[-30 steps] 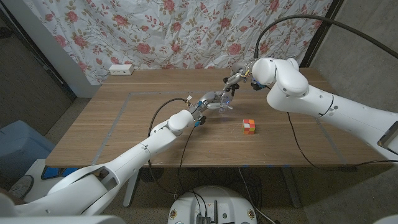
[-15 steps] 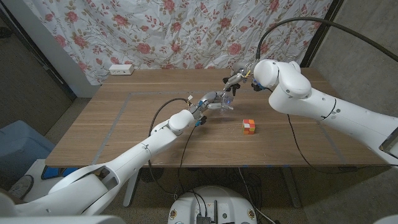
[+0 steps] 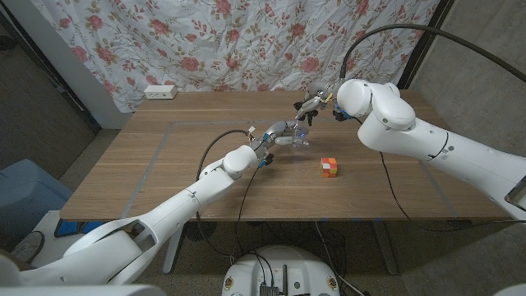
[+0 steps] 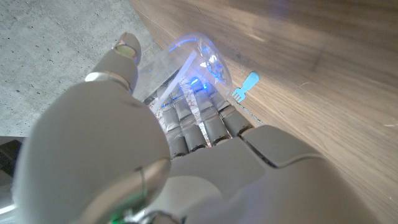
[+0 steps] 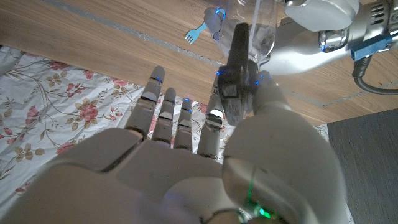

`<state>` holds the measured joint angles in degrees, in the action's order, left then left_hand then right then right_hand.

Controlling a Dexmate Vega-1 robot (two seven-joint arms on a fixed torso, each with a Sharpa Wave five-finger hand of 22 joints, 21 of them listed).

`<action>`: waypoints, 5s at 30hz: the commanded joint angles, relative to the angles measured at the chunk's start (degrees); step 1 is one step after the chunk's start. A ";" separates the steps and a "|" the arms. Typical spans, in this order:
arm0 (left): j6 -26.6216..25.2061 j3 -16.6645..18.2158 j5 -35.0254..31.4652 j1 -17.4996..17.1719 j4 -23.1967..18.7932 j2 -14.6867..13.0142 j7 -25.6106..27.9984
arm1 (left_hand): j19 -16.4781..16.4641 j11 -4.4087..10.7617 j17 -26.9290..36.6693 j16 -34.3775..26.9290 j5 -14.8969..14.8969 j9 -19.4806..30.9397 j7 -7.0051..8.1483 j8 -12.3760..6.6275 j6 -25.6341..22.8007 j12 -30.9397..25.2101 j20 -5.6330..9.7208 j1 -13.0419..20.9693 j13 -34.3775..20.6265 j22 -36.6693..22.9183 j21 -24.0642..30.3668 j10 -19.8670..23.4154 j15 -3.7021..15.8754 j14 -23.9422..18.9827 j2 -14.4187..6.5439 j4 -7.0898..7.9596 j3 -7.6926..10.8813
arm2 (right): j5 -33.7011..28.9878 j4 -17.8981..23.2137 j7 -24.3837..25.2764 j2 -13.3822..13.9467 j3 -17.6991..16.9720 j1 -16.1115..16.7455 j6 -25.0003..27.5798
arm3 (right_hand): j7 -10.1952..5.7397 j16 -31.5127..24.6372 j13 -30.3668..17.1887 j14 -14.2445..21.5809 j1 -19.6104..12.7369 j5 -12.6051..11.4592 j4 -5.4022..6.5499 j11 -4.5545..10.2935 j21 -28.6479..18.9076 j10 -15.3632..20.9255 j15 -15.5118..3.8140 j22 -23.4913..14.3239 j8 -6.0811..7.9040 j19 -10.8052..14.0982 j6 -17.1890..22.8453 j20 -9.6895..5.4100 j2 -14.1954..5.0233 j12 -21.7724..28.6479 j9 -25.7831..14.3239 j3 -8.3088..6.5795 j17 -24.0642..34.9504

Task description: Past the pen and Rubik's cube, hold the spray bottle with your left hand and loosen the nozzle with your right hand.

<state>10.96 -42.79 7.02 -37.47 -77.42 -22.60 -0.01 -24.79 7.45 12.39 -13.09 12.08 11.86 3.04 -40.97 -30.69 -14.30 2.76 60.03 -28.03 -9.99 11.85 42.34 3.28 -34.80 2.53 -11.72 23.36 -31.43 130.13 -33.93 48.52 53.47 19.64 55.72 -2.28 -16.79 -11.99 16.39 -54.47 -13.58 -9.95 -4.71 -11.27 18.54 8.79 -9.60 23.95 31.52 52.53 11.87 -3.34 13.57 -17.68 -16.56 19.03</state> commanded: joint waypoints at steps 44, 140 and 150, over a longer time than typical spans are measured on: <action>-0.97 0.81 -0.25 -0.17 -1.06 -1.32 0.30 | -0.22 0.09 0.26 0.19 -0.22 0.13 -1.45 -0.15 -1.57 0.05 0.37 -10.01 -0.39 -0.33 0.04 0.31 5.59 -0.29 -10.57 1.81 2.29 | 17.18 0.70 7.74 4.39 -8.42 0.95 -4.14 | -2.20 -0.92 -0.11 0.09 -1.41 -0.38 0.40 0.59 0.14 1.84 -0.68 -0.10 0.31 0.70 3.44 -0.53 -0.23 -0.14 0.67 -0.59 0.69; -3.98 2.53 -0.46 -4.78 -8.03 -5.80 2.51 | -0.24 0.11 0.26 0.07 -0.27 0.19 -1.45 0.15 -1.71 0.16 0.53 -10.08 -0.64 -0.33 0.05 0.48 5.69 -0.27 -10.50 1.78 2.41 | 40.73 5.87 22.16 13.00 -26.23 8.50 -10.03 | -1.83 -1.56 -0.25 0.92 -2.63 -1.13 0.57 0.30 0.26 3.63 -0.77 -0.14 0.26 1.07 4.62 -0.82 -0.50 -0.65 2.03 -0.58 1.37; -4.78 3.48 -1.04 -5.80 -10.20 -7.15 3.65 | -0.20 0.20 0.28 0.07 -0.28 0.19 -1.40 0.18 -1.73 0.23 0.48 -10.08 -0.67 -0.33 0.04 0.35 5.67 -0.21 -10.47 1.77 2.38 | 40.50 4.97 22.78 14.02 -25.66 7.48 -9.37 | -1.76 -1.55 -0.26 0.84 -2.77 -1.19 0.55 0.36 0.25 3.69 -0.78 -0.14 0.23 1.12 4.63 -0.93 -0.55 -0.70 2.13 -0.59 1.41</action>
<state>6.88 -40.17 6.59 -42.17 -85.41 -28.43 2.57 -24.79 7.30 12.37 -13.09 11.74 11.85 2.96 -40.47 -30.61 -13.91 2.76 59.80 -28.56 -9.99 11.85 42.16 3.28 -34.80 2.76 -11.71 23.35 8.22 135.84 -12.06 61.43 28.39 27.27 46.36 -1.05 -18.12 -12.13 16.81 -55.68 -14.42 -9.50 -4.30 -11.00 21.60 8.20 -9.61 23.93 32.53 53.76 10.85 -3.05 12.85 -15.34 -16.99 20.35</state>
